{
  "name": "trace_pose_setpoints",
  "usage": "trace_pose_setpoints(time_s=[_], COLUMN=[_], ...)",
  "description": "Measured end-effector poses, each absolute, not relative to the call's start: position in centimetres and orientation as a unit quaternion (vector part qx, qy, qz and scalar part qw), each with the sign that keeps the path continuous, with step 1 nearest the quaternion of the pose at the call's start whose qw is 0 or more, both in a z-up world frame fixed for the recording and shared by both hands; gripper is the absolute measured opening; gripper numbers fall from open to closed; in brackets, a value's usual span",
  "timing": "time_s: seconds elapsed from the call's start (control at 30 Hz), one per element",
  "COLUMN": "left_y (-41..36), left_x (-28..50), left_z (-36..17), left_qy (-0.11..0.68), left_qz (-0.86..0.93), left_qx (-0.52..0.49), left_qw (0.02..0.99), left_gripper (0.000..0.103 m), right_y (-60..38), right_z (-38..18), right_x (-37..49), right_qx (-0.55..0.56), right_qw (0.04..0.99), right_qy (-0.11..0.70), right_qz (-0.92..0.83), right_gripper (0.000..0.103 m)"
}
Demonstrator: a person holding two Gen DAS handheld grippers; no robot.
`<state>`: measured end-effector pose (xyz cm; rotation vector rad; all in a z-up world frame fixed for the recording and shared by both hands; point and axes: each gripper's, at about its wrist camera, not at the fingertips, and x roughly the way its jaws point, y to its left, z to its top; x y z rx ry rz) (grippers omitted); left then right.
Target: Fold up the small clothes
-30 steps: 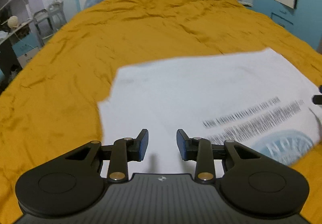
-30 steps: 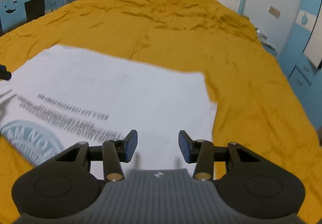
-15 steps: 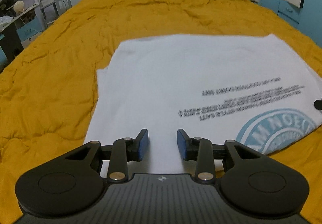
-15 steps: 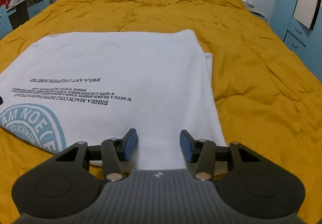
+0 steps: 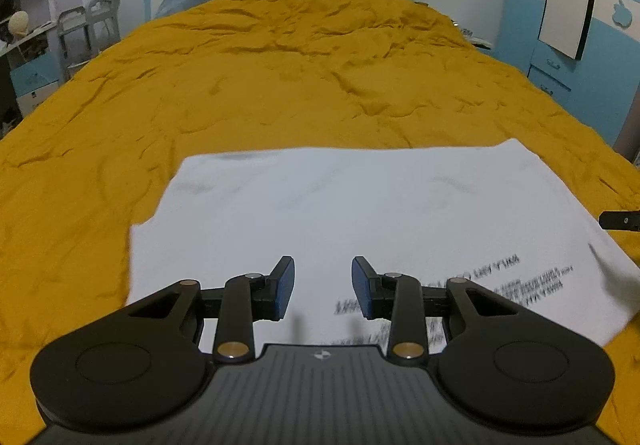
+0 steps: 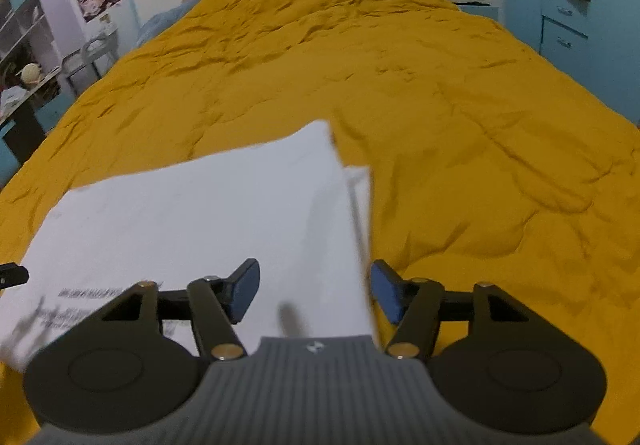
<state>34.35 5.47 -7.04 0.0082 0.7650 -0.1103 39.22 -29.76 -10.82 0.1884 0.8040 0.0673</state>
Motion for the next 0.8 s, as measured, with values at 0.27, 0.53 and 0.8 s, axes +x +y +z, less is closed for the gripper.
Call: trace_pose_setpoints(time_s=[0.27,0.53,0.8], left_y=[4.7,3.3,1.4], left_x=[38.7,42.6,45.8], left_z=[-9.0,-10.9,-12.2], left_qy=[0.389,0.403,0.401], left_qz=[-0.062,-0.058,-0.075], left_qx=[-0.049,-0.050,-0.040], left_qw=[0.918,0.912,0.912], left_gripper=[0.041,0.041,0.041], right_y=[-32.5,-35.5,-36.4], right_z=[-12.4,-15.2,-17.4], right_x=[43.3,46.7,49.2], right_qx=[0.143,0.256,0.306], right_qw=[0.904,0.880,0.864], right_qy=[0.401,0.400,0.397], right_qz=[0.035,0.027,0.055], right_gripper=[0.067,0.063,0.047])
